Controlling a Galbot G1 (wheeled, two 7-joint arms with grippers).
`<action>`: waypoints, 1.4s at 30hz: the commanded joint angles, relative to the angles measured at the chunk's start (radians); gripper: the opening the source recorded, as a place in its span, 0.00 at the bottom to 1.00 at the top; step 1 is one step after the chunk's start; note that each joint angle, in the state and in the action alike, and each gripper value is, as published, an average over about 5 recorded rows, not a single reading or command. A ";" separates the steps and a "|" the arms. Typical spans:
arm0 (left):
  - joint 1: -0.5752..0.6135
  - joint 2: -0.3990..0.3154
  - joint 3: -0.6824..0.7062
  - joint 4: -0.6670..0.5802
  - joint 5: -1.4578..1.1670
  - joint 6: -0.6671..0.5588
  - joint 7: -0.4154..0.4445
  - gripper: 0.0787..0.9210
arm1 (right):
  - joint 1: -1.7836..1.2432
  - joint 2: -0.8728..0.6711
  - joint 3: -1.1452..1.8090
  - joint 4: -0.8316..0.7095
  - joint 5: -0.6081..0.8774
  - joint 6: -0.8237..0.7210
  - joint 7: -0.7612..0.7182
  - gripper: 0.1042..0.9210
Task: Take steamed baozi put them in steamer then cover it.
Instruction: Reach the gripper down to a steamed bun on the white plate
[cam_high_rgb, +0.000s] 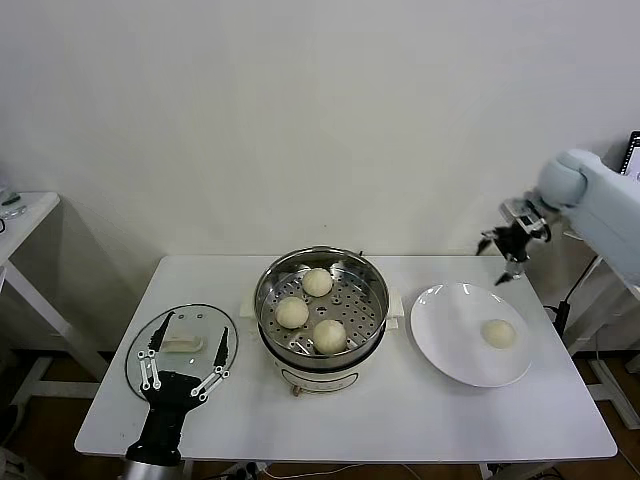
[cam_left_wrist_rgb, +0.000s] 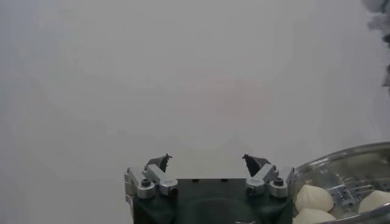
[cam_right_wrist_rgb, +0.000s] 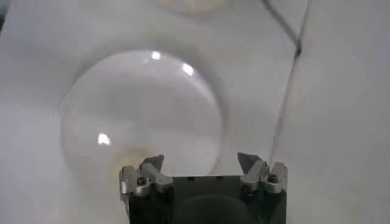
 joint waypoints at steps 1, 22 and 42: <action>0.002 -0.003 -0.003 -0.003 0.001 0.002 -0.003 0.88 | -0.172 -0.020 0.073 -0.149 -0.044 -0.037 0.012 0.88; 0.015 -0.009 -0.020 0.000 0.012 0.002 -0.014 0.88 | -0.263 0.082 0.129 -0.208 -0.094 -0.013 0.073 0.88; 0.009 -0.010 -0.026 0.003 0.006 -0.002 -0.017 0.88 | -0.201 0.076 0.100 -0.179 -0.099 -0.009 0.057 0.70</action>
